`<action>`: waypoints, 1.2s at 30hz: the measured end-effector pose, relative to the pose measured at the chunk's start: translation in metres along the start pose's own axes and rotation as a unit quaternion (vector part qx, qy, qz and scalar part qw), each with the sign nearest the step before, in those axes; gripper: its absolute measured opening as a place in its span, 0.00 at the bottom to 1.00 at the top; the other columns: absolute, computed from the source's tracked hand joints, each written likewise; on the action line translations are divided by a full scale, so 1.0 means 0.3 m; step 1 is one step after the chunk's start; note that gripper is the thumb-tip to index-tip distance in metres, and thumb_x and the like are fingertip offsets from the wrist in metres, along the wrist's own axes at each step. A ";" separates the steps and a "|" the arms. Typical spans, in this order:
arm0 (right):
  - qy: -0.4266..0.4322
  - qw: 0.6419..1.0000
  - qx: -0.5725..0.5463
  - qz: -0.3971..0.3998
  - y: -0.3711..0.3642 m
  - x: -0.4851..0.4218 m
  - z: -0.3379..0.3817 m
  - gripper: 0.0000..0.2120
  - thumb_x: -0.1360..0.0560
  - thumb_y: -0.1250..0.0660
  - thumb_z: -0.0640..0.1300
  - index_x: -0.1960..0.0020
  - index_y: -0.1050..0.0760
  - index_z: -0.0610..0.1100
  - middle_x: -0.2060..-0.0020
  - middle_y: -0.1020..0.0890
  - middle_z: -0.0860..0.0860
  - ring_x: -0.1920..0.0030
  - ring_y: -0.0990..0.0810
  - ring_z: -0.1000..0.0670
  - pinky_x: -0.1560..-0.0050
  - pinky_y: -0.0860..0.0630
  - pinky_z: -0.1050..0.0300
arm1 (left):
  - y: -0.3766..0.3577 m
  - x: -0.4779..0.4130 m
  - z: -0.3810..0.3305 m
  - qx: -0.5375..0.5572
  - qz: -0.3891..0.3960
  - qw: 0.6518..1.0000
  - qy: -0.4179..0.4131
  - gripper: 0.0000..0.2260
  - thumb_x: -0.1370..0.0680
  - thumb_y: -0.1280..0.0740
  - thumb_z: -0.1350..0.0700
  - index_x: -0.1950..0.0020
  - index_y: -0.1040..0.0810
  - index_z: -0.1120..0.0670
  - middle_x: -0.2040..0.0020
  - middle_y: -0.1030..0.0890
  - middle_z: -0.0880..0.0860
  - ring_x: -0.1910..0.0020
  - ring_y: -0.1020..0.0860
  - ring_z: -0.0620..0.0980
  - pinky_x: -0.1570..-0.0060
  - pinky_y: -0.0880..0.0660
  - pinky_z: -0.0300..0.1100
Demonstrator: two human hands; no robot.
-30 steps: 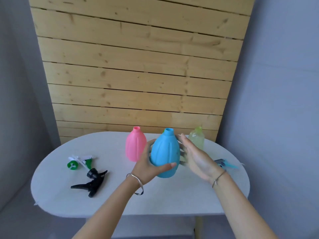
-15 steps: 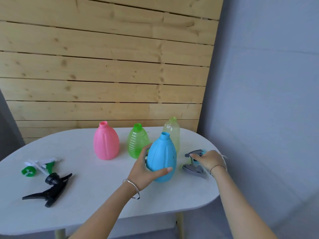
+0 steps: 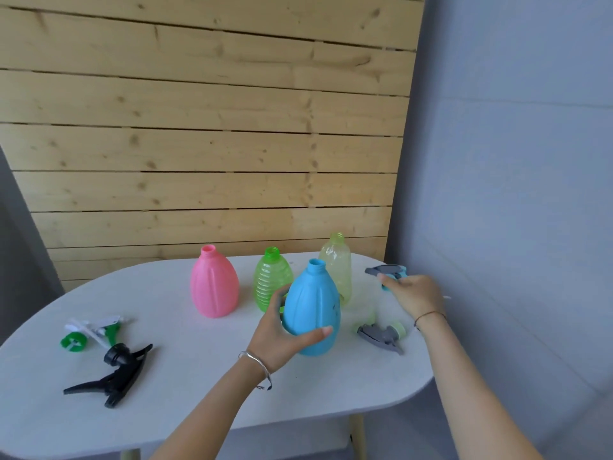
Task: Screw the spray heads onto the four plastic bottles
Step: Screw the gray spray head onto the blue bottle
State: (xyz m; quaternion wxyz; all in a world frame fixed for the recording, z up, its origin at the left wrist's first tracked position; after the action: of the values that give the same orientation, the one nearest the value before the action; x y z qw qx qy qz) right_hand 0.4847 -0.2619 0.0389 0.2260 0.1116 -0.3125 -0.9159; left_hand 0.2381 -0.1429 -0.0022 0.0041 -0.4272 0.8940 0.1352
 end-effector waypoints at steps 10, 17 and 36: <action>0.068 0.878 -0.424 0.213 -0.069 0.254 0.333 0.10 0.25 0.34 0.52 0.51 0.19 0.48 0.54 0.15 0.52 0.60 0.18 0.58 0.57 0.24 0.63 | 0.168 0.079 -0.003 -0.035 -0.003 0.999 0.011 0.43 0.47 0.22 0.39 0.35 0.33 0.44 0.45 0.21 0.45 0.51 0.20 0.38 0.61 0.21 0.33; 0.086 0.739 -0.606 0.280 -0.136 0.369 0.502 0.12 0.26 0.36 0.50 0.46 0.22 0.48 0.50 0.14 0.53 0.51 0.15 0.54 0.54 0.20 0.64 | 0.362 0.154 -0.005 -0.084 -0.031 0.996 0.011 0.34 0.46 0.21 0.42 0.44 0.33 0.37 0.47 0.22 0.44 0.55 0.21 0.34 0.65 0.24 0.29; 0.177 0.784 -0.553 0.222 -0.259 0.469 0.594 0.08 0.23 0.36 0.41 0.45 0.24 0.45 0.48 0.17 0.52 0.47 0.16 0.51 0.48 0.21 0.61 | 0.441 0.199 -0.008 -0.083 -0.027 0.996 0.008 0.36 0.44 0.21 0.42 0.42 0.35 0.37 0.46 0.23 0.45 0.52 0.21 0.39 0.62 0.22 0.33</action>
State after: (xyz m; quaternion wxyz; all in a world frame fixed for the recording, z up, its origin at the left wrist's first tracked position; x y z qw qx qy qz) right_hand 0.2736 -0.1825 0.1205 0.4977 0.0550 0.2764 -0.8203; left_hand 0.0993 -0.1099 0.0244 -0.0349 -0.4515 0.8676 0.2055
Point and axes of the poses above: each hand's wrist, its own x-axis away from the middle knuckle, its own y-axis out of the back of the hand, z = x × y, the point moved 8 cm from there along -x, towards the middle knuckle
